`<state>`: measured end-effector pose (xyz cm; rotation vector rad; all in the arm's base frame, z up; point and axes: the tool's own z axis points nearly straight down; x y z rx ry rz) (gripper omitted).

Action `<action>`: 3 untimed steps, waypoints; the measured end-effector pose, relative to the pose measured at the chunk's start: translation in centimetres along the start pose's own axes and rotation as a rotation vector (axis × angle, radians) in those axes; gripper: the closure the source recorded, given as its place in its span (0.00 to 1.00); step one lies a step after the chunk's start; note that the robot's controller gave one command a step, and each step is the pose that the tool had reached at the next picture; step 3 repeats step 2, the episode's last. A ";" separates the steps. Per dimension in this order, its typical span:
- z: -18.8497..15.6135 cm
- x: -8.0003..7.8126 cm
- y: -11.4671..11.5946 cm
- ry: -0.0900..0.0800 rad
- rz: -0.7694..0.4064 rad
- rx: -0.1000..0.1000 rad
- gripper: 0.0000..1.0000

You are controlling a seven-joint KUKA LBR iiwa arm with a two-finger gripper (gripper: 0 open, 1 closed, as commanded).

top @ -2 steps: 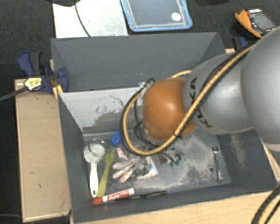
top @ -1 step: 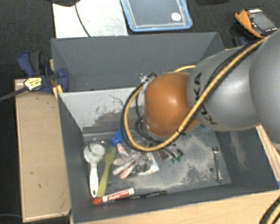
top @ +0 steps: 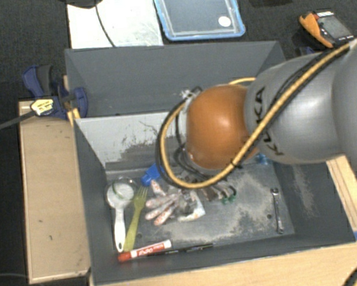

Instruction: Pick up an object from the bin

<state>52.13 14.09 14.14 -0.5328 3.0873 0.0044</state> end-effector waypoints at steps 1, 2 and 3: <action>-1.5 -0.1 0.0 -0.002 0.002 0.000 1.00; -2.6 -0.2 0.0 -0.006 0.004 0.000 1.00; -2.6 -0.2 0.0 -0.006 0.004 0.000 1.00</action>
Offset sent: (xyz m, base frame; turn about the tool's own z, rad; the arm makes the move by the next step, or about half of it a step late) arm 0.0008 0.0004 0.0206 0.0016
